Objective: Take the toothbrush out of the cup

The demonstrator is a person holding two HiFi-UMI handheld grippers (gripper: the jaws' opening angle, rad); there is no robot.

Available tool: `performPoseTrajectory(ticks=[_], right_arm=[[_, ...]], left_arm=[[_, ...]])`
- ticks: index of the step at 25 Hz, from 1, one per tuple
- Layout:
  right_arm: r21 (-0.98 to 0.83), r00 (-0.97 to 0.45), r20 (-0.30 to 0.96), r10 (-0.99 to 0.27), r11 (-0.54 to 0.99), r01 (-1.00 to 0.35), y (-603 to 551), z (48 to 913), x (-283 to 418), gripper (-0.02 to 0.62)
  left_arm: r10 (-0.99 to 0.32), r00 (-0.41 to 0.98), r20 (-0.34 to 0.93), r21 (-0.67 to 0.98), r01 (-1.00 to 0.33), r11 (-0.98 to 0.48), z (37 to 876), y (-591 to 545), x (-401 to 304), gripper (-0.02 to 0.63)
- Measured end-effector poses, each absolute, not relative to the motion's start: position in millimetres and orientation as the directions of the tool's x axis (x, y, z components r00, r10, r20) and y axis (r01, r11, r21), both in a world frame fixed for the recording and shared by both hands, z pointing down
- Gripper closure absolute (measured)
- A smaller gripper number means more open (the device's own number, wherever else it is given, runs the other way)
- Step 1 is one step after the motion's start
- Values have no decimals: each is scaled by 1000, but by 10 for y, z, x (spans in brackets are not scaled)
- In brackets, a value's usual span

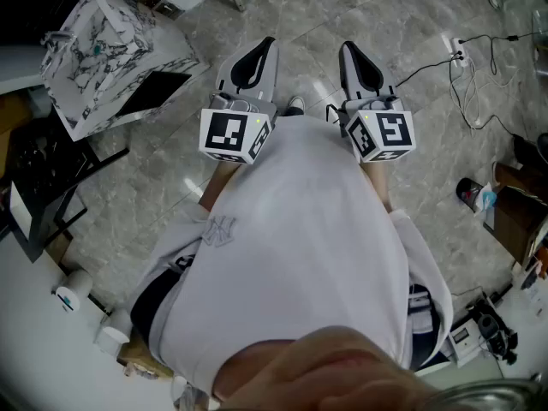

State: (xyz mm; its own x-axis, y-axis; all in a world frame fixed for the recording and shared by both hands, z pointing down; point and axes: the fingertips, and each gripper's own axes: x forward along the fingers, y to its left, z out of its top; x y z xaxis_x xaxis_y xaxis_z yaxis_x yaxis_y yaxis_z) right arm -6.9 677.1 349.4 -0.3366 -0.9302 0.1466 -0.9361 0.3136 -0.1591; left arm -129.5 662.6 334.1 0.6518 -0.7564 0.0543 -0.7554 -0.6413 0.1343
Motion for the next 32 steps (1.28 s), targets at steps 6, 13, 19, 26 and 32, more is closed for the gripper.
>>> performPoseTrajectory(ticks=[6,13,19,26,32], right_arm=[[-153,-339,147,-929,317,-936,6726,3481,-55,581],[-138,-356,157,-921,336,-932,6699,3481,-64,581],[-112,-377,159,-913,362,-925,6711,3467,-45,581],[-106,-374,134,-918,362,-926,6777,3448,102,580],[-137,-354,159,-922,334,-932,6801,3569,225,580]], left_arm=[[-762,646,48,134,-760,-636,3320,6566,-1314,589],[-764,644,46,134,-762,-634,3290,6517,-1315,589],[-767,640,45,134,-765,-630,3278,6515,-1269,589],[-780,624,43,135,-777,-615,3275,6569,-1214,589],[-778,624,64,140,-778,-613,3355,6548,-1204,589]])
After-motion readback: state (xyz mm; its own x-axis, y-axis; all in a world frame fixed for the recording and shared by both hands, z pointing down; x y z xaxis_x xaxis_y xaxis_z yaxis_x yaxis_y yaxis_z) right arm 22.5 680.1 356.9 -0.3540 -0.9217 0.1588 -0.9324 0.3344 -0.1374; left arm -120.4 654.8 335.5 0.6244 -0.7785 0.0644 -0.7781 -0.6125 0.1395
